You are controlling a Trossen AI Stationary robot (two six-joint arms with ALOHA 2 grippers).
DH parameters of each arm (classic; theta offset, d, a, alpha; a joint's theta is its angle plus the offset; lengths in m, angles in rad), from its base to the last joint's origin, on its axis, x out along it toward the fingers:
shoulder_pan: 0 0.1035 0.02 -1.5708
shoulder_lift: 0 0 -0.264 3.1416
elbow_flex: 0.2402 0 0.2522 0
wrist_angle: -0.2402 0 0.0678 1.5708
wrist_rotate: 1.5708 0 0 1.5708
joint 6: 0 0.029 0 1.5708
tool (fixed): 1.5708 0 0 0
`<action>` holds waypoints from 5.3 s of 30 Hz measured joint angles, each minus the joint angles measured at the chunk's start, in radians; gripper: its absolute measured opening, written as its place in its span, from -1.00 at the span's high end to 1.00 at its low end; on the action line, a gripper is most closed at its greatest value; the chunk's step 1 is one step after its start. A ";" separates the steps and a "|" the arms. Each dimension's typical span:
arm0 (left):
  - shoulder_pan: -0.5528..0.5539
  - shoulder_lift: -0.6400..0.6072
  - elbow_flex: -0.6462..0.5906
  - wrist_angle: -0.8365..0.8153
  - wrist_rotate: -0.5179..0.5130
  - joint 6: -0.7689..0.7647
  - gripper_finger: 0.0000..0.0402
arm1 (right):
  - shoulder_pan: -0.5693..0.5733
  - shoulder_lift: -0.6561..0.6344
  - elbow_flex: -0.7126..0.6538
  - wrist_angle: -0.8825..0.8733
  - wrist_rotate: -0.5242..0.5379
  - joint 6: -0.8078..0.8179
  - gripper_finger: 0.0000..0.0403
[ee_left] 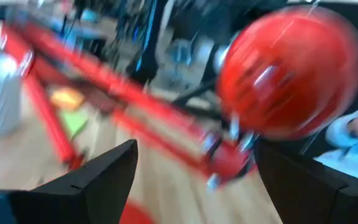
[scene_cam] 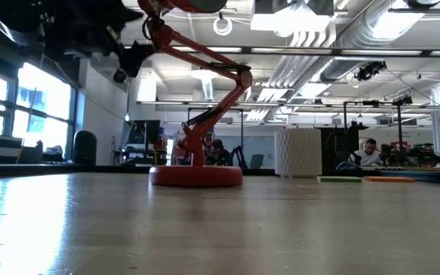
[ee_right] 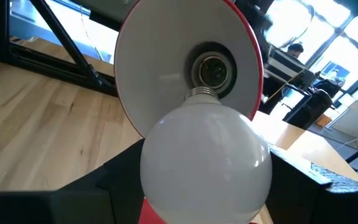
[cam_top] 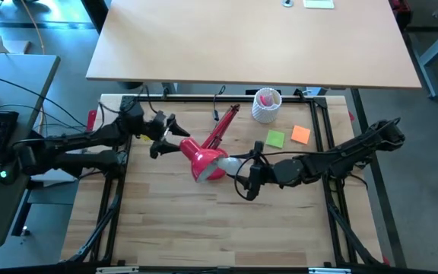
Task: Screw lightbulb
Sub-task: Insert the white lightbulb into the red lamp
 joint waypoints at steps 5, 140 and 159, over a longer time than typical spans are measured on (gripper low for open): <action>-0.064 0.017 0.000 0.181 -0.025 -0.127 -0.60 | 0.000 0.000 0.000 0.001 0.000 0.002 -0.25; -0.343 0.226 0.121 0.460 -0.165 0.107 -0.25 | 0.000 0.000 0.000 0.009 -0.057 0.015 -0.25; -0.227 0.224 0.123 0.380 -0.029 0.051 -0.25 | 0.040 0.004 0.000 0.037 0.047 -0.056 -0.25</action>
